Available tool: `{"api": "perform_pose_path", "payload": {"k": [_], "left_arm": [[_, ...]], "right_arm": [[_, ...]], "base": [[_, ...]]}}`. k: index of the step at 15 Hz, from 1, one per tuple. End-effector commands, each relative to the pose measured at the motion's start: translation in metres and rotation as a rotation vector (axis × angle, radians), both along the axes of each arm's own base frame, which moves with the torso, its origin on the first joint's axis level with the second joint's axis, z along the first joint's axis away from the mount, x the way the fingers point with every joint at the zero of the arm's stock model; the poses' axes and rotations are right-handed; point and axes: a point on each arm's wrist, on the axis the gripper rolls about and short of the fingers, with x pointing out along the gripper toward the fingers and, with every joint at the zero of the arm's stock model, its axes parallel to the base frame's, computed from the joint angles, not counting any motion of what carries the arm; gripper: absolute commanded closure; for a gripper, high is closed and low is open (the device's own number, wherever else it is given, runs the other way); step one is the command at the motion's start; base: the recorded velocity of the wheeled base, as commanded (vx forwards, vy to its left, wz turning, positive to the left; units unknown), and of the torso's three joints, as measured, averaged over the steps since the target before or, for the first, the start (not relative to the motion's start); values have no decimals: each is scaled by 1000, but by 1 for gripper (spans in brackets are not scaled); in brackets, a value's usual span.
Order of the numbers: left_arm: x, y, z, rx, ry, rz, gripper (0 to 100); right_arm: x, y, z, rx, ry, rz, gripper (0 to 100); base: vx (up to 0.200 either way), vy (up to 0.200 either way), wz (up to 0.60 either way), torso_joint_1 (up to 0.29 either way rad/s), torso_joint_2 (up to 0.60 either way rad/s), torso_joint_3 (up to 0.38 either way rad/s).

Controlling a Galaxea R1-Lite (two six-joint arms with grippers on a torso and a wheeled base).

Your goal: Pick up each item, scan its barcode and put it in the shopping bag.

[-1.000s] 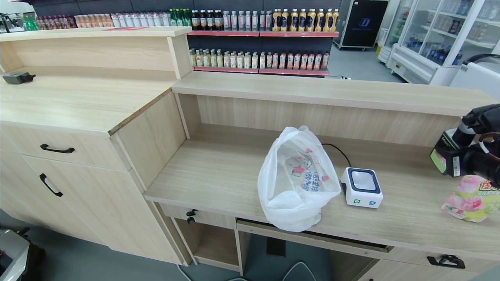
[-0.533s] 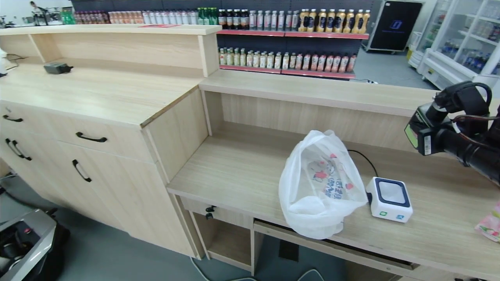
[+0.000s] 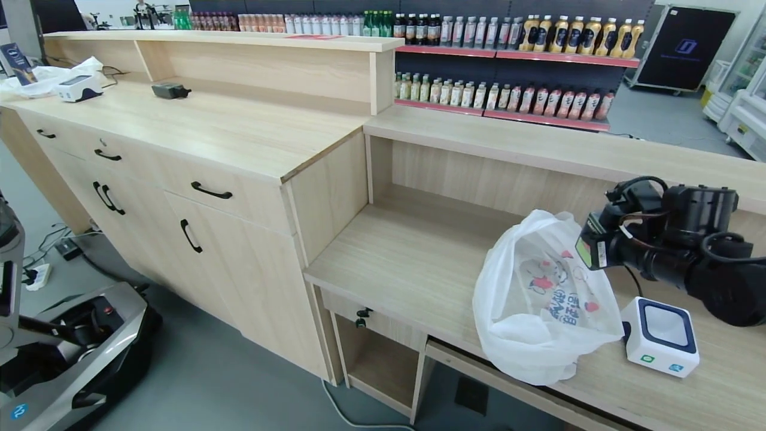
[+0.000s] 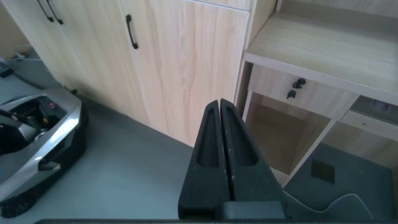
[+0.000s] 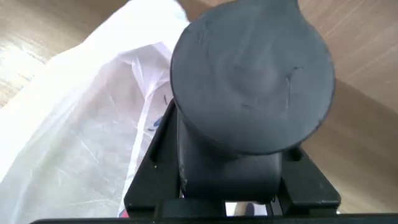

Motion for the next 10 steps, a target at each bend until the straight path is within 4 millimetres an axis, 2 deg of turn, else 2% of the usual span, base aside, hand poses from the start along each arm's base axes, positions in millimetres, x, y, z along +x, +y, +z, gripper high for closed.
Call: {"api": "perform_pose_path", "payload": {"k": [1,4,10], "left_arm": [[0,0,0,0,0,1,100],[0,0,0,0,0,1,100],[0,0,0,0,0,1,100]], "right_arm": [[14,-7,-35,10,98,2,100],[28,-6,-57,52,144,46,100],[50,-2,-84,89,131,128,100]], "base": [[0,0,0,0,0,0],[0,0,0,0,0,0],[0,0,0,0,0,0]]}}
